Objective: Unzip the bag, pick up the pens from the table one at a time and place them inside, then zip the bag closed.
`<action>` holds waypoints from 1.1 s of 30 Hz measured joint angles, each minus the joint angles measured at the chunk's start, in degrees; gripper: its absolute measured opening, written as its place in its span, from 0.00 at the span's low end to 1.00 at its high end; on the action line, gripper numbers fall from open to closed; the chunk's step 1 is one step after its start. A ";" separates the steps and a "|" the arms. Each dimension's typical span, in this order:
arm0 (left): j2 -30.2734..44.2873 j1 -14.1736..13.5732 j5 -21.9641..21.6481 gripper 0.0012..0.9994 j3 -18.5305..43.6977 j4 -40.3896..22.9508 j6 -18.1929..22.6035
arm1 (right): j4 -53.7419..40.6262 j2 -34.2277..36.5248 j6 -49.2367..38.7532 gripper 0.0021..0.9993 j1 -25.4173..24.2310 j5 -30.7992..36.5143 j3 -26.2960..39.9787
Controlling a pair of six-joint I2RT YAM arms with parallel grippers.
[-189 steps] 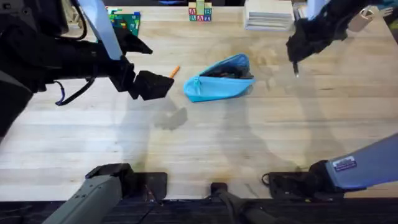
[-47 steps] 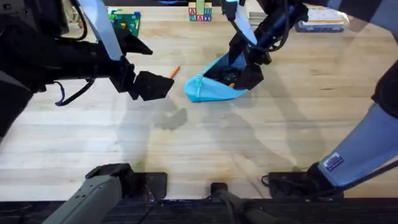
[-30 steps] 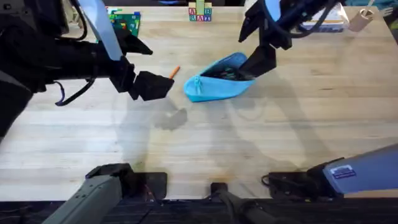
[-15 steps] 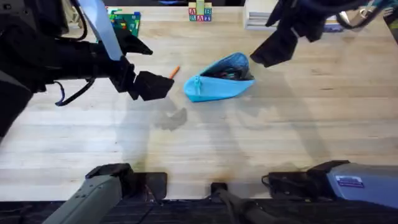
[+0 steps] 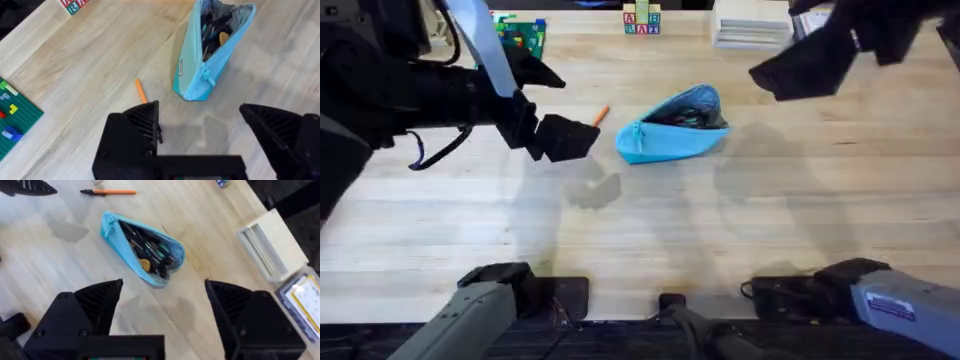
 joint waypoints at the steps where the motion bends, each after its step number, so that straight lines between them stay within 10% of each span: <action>1: -0.02 0.00 0.01 1.00 0.00 0.02 0.00 | 0.23 -1.00 0.15 1.00 0.00 0.18 -0.61; 13: -0.01 0.00 -1.92 1.00 0.00 0.00 -0.64 | 2.14 -20.55 8.24 1.00 0.00 7.19 -21.84; 23: -0.02 -0.52 -14.41 1.00 0.00 0.39 -9.60 | 2.70 -27.74 13.40 1.00 -0.02 11.66 -29.29; 33: 5.49 -11.33 -25.83 0.99 0.00 4.92 -16.66 | 2.68 -27.72 13.57 1.00 0.00 11.81 -29.29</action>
